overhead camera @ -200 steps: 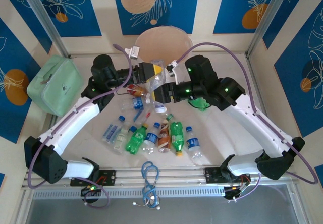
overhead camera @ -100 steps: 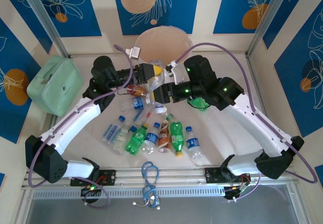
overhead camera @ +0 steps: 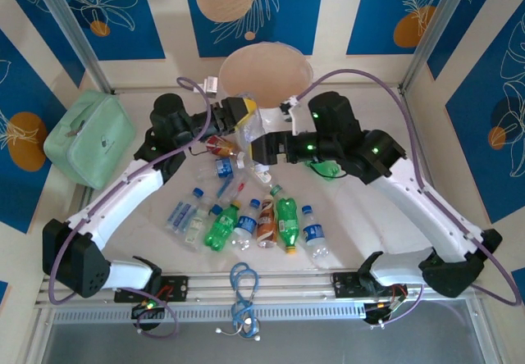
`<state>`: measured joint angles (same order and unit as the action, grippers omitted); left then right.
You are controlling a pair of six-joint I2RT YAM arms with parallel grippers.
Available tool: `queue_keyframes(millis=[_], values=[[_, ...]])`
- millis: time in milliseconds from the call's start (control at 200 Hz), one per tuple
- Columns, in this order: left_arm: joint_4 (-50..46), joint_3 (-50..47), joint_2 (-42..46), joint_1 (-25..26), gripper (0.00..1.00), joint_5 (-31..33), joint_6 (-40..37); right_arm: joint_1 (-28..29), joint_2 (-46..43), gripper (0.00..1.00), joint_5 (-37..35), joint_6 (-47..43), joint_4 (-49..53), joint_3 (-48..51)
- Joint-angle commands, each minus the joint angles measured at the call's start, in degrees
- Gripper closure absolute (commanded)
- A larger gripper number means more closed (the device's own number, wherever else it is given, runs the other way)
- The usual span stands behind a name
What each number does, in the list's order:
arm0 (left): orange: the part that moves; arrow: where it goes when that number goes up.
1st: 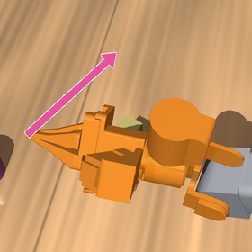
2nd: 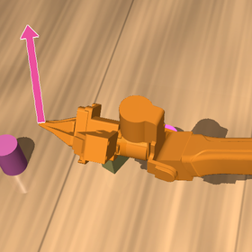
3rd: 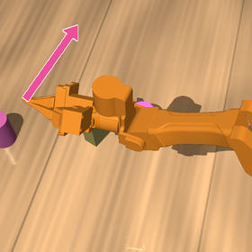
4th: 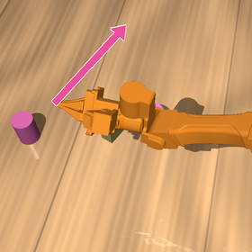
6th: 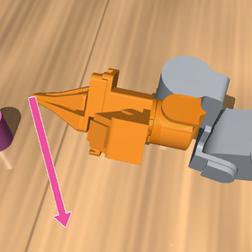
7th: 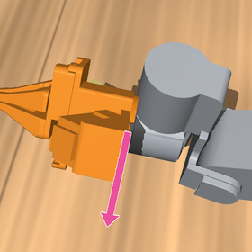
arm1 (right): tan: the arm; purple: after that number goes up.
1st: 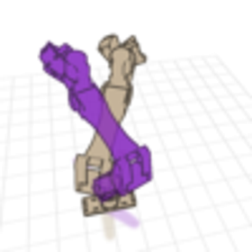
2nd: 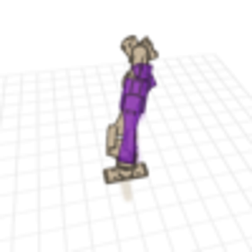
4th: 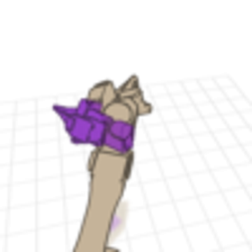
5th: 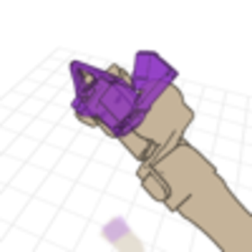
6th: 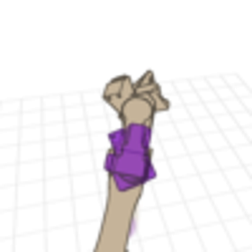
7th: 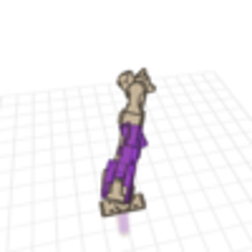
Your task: Put the plastic bottles in the bin
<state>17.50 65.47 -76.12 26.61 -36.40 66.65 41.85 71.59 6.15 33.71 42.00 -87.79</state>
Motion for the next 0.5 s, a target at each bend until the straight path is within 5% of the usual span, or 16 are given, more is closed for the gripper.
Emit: queue_keyframes(millis=[0, 495], values=[[-1.4, -0.5, 3.2, -1.7, 0.46, 9.0, 3.3, -2.4, -4.8, 0.07, 1.7, 3.8, -5.1, 3.1], [10.0, -3.2, 3.3, -2.7, 0.46, 12.9, 15.4, -1.7, -3.4, 0.28, 6.1, 6.3, -8.5, 6.5]])
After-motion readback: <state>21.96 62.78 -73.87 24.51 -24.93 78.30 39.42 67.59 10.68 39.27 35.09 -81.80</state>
